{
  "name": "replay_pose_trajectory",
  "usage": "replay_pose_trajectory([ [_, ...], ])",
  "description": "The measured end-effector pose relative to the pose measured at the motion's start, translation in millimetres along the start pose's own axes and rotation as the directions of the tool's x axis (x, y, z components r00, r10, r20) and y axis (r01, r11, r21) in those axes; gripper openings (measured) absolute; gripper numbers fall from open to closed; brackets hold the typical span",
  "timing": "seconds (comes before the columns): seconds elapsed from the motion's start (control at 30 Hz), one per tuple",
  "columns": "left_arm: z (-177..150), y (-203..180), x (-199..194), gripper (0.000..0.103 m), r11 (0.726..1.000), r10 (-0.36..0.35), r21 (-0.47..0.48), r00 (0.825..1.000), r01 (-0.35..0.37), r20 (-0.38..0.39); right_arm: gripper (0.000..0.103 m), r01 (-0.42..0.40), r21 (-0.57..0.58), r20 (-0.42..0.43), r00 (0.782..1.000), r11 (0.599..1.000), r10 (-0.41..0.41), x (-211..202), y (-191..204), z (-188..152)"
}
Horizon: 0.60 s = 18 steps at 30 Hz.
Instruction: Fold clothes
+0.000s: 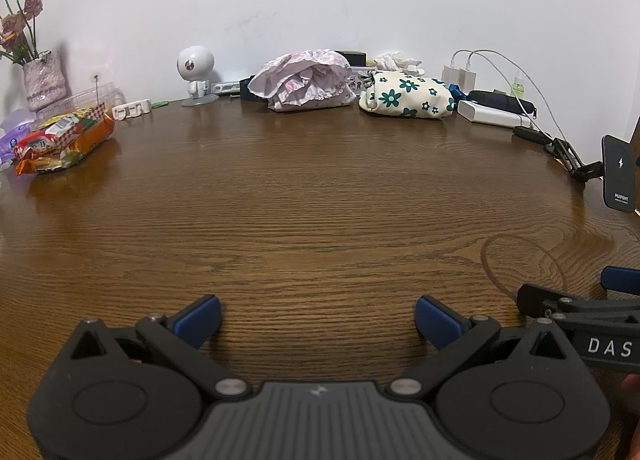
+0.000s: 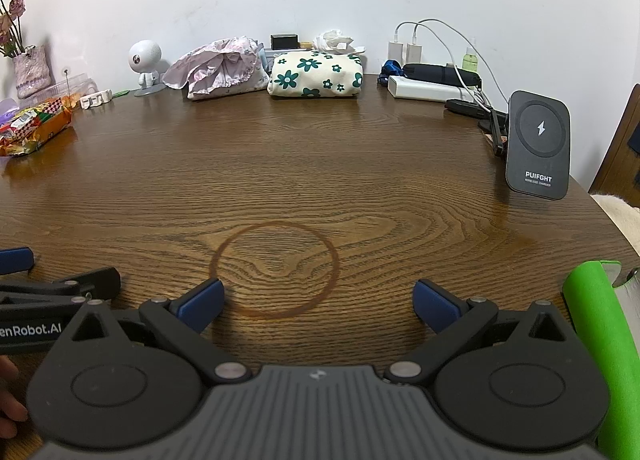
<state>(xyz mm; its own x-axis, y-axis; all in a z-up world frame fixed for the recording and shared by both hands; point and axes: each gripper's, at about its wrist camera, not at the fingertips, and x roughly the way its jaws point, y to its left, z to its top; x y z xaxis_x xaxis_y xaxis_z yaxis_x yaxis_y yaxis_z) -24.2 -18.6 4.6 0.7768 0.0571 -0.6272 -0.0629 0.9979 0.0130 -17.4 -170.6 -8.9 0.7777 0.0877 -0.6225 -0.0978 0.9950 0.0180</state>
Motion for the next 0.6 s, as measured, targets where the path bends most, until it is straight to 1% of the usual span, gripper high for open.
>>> replay_pose_trajectory([
  [0.6, -0.6, 0.5, -0.5, 0.103, 1.000, 0.001, -0.002, 1.000, -0.001, 0.000, 0.103, -0.004, -0.003, 0.001, 1.000, 1.000, 0.004, -0.8, 0.8, -0.4],
])
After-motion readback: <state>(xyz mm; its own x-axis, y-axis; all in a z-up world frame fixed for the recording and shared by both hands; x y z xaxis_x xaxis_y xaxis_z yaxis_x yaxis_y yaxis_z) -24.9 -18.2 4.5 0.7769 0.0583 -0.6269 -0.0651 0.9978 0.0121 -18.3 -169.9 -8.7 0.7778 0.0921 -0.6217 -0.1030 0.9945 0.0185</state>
